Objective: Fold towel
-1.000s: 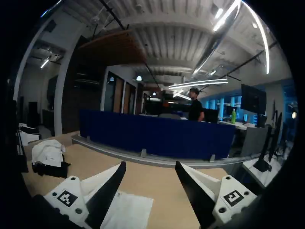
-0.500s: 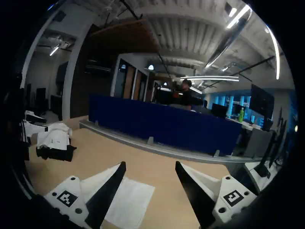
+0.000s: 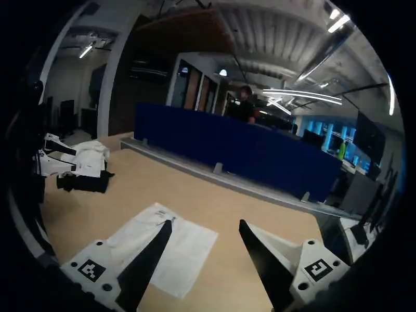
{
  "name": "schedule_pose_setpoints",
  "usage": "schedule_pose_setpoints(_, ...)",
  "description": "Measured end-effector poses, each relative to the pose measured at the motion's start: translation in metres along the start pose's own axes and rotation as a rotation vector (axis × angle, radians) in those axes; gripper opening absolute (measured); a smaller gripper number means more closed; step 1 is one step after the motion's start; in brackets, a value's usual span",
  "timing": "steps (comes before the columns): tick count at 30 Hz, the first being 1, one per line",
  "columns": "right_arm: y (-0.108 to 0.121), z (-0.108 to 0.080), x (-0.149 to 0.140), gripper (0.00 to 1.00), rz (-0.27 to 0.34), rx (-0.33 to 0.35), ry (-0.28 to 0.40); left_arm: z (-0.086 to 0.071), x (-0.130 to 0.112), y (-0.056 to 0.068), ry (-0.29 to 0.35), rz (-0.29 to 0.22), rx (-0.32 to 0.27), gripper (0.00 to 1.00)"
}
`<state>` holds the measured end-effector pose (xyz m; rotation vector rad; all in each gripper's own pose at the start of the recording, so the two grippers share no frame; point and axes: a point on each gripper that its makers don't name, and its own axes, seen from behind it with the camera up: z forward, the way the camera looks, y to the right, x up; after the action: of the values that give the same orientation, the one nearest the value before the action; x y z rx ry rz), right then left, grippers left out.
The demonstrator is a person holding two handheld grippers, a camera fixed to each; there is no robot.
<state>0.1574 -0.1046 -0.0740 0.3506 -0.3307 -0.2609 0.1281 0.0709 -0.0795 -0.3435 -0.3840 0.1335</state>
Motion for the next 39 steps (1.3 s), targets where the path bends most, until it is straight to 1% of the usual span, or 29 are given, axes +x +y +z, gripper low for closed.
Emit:
schedule_pose_setpoints(6, -0.004, 0.005, -0.022, 1.00, -0.007, 0.033, -0.051, 0.007, -0.017, 0.011, -0.046, 0.006, -0.029, 0.99)
schedule_pose_setpoints(11, -0.007, 0.011, -0.042, 1.00, -0.017, 0.056, -0.090, 0.012, -0.034, 0.021, -0.088, 0.026, -0.052, 0.99)
schedule_pose_setpoints(18, -0.011, 0.020, -0.062, 1.00, -0.010, 0.083, -0.120, 0.019, -0.050, 0.032, -0.132, 0.040, -0.071, 0.99)
schedule_pose_setpoints(21, -0.013, 0.024, -0.069, 1.00, -0.004, 0.094, -0.129, 0.021, -0.054, 0.035, -0.142, 0.039, -0.074, 0.99)
schedule_pose_setpoints(26, -0.015, 0.029, -0.075, 1.00, -0.002, 0.103, -0.138, 0.023, -0.058, 0.036, -0.152, 0.040, -0.069, 0.99)
schedule_pose_setpoints(39, -0.022, 0.036, -0.087, 1.00, -0.020, 0.126, -0.159, 0.027, -0.067, 0.039, -0.173, 0.041, -0.074, 0.99)
